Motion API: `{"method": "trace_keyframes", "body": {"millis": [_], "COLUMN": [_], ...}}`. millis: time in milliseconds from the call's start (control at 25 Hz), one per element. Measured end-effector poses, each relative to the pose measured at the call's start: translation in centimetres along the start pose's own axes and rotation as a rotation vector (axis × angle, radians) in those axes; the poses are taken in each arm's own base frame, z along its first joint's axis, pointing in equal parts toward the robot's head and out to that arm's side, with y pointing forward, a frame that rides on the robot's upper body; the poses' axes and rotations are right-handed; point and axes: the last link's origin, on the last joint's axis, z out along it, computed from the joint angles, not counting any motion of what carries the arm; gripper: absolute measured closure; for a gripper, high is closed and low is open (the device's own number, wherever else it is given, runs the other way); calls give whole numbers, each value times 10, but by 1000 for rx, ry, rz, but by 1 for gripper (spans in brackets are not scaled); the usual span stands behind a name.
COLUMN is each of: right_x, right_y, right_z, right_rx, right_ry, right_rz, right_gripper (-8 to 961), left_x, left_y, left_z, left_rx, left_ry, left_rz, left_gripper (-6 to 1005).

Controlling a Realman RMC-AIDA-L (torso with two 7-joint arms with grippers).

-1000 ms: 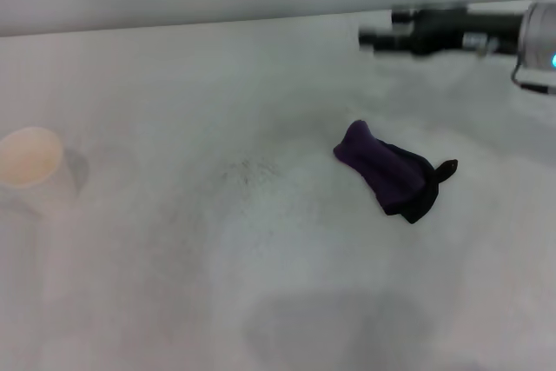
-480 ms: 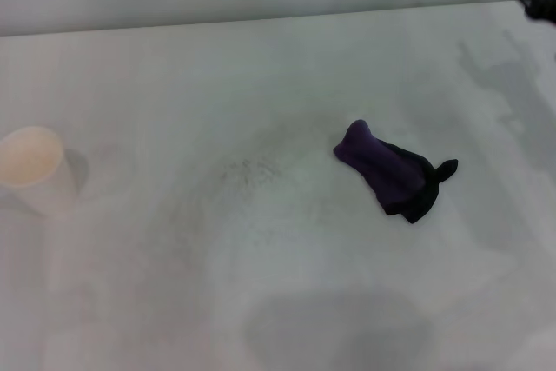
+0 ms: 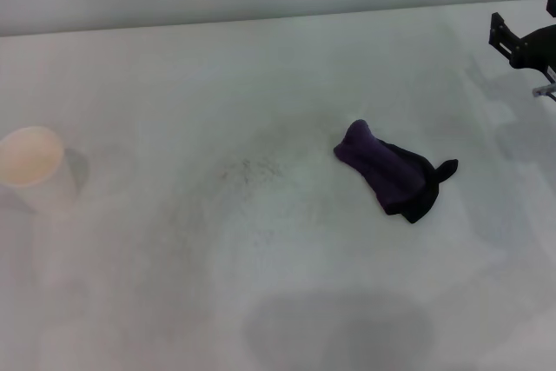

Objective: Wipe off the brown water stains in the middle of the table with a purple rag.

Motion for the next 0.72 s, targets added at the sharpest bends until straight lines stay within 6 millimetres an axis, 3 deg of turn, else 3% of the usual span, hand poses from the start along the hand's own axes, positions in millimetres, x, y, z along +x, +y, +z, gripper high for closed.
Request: {"method": "trace_keyframes", "body": {"millis": [720], "right_x": [-5], "right_y": [4], "right_z": [10], "right_rx": [-4], "right_ry": [14], "right_rz": [80], "right_gripper": [79], "left_x": [-1], "left_y": [7], "left_z": [10], "left_rx": [-16], "left_ry": [-7], "left_rz": [-6], "left_gripper": [139]}}
